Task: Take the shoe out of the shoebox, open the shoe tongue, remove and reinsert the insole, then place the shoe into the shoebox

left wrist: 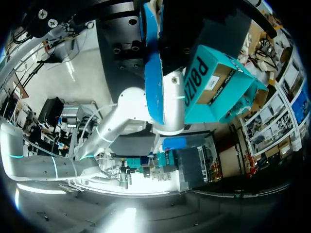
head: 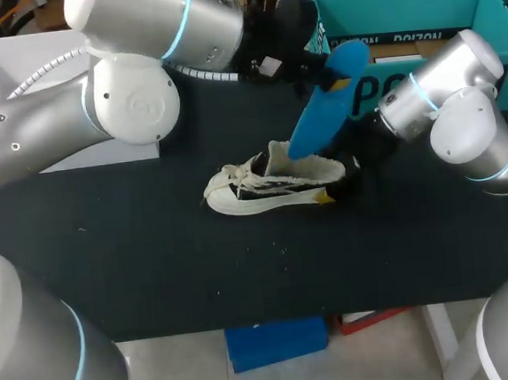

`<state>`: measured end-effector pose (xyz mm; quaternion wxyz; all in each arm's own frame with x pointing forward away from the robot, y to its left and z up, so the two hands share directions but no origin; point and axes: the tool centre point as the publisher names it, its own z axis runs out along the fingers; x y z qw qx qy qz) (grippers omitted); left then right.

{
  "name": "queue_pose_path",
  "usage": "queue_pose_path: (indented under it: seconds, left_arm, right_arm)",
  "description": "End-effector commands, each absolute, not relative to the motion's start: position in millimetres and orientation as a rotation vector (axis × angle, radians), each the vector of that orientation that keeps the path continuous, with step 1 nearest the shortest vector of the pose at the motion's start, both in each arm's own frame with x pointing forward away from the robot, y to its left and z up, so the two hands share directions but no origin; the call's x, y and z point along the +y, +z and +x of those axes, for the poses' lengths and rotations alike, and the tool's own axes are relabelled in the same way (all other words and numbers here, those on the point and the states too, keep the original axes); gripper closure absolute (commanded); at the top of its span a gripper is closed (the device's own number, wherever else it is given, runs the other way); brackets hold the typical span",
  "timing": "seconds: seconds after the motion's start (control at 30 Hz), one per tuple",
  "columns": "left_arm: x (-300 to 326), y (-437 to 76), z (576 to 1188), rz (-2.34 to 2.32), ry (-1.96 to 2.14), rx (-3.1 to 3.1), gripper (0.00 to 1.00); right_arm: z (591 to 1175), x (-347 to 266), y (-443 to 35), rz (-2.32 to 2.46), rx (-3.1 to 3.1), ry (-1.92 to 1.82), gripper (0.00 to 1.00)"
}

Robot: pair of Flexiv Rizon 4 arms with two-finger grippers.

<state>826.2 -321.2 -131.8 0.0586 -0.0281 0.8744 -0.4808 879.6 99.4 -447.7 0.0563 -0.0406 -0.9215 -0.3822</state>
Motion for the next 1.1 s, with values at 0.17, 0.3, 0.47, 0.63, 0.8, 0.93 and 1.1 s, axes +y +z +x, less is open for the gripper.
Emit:
queue_pose_path:
  seconds: [0.17,0.3,0.47,0.63,0.8,0.93,1.1]
  left_arm:
    - [-319.7,-135.3,824.8,-0.077,-1.547,2.593,1.00]
    - [-319.7,-135.3,824.8,-0.077,-1.547,2.593,1.00]
    - [-320.3,-131.9,819.6,-0.160,-1.728,2.588,1.00]
    - [-317.8,-120.0,814.6,-0.206,-1.891,2.557,1.00]
    - [-310.3,-104.3,809.5,-0.231,-1.976,2.518,1.00]
    - [-303.2,-89.4,804.1,-0.248,-2.048,2.493,1.00]
    - [-296.8,-73.6,794.0,-0.240,-2.083,2.511,1.00]
  right_arm:
    - [879.7,101.1,-453.0,-0.126,-2.796,-1.153,1.00]
    - [879.7,101.1,-453.0,-0.126,-2.796,-1.153,1.00]
    - [879.7,101.1,-453.0,-0.126,-2.796,-1.153,1.00]
    - [879.7,101.1,-453.0,-0.126,-2.796,-1.153,1.00]
    - [879.7,101.1,-453.0,-0.126,-2.796,-1.153,1.00]
    - [879.7,101.1,-453.0,-0.126,-2.796,-1.153,1.00]
    - [879.7,101.1,-453.0,-0.126,-2.796,-1.153,1.00]
